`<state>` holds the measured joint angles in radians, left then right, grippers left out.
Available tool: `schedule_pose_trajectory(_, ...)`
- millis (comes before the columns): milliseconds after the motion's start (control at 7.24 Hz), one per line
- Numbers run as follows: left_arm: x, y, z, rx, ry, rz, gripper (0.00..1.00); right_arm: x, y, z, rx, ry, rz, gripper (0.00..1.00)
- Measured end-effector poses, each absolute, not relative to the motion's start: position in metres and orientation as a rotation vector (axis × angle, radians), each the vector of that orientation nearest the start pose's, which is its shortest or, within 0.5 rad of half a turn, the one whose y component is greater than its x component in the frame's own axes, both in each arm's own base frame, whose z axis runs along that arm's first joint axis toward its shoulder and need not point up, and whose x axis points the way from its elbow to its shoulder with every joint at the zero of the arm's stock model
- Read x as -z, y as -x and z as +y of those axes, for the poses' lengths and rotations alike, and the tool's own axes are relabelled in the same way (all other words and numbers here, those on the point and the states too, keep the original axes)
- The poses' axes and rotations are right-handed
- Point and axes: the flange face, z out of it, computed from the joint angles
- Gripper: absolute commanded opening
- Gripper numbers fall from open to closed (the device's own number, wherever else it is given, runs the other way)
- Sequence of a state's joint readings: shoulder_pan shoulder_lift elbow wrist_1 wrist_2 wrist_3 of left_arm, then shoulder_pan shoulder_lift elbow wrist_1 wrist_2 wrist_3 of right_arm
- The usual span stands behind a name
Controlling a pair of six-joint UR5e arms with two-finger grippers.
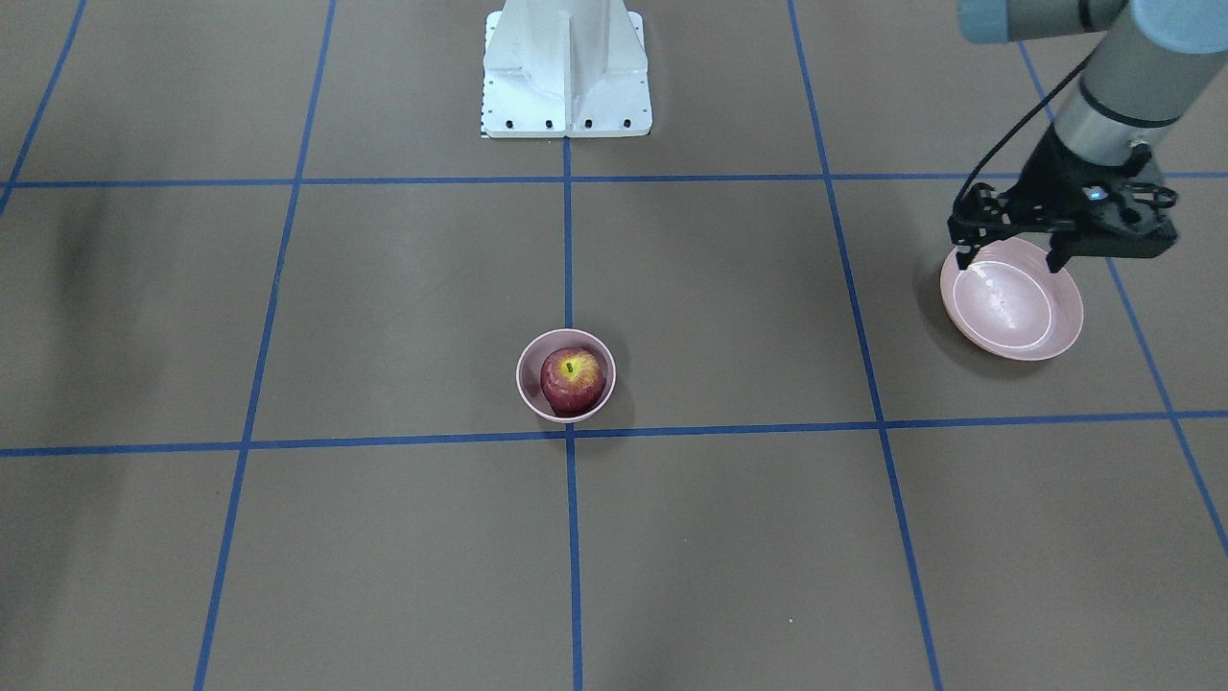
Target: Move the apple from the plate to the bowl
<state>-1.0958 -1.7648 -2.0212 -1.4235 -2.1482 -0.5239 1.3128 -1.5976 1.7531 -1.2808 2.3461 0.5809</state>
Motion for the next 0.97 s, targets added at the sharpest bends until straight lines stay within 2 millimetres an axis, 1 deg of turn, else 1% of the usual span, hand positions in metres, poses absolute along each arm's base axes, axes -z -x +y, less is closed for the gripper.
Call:
schedule_pose_trajectory(138,-0.408,-0.132,-0.507,-0.13,-0.155,0.744,0.98,-0.555,0.05,-0.499,-0.141,-0.085,-0.865,1.0)
schedule_pose_trajectory(276,-0.442,-0.106,-0.517,-0.155,-0.159,0.764,0.98,-0.561,0.036,-0.499,-0.153,-0.09,-0.868,1.0)
schedule_pose_trajectory(414,-0.47,-0.086,-0.527,-0.165,-0.178,0.78,0.98,-0.565,0.026,-0.498,-0.153,-0.092,-0.877,1.0)
schedule_pose_trajectory(553,-0.499,-0.056,-0.538,-0.174,-0.213,0.779,0.98,-0.567,0.021,-0.498,-0.147,-0.095,-0.886,1.0)
schedule_pose_trajectory(691,-0.521,-0.032,-0.545,-0.195,-0.238,0.767,0.98,-0.57,0.02,-0.499,-0.144,-0.096,-0.886,1.0)
schedule_pose_trajectory(829,-0.536,-0.021,-0.548,-0.186,-0.237,0.756,0.98,-0.574,0.019,-0.496,-0.143,-0.093,-0.885,1.0)
schedule_pose_trajectory(967,-0.541,-0.015,-0.547,-0.147,-0.229,0.743,0.98,-0.578,0.018,-0.493,-0.142,-0.091,-0.883,1.0)
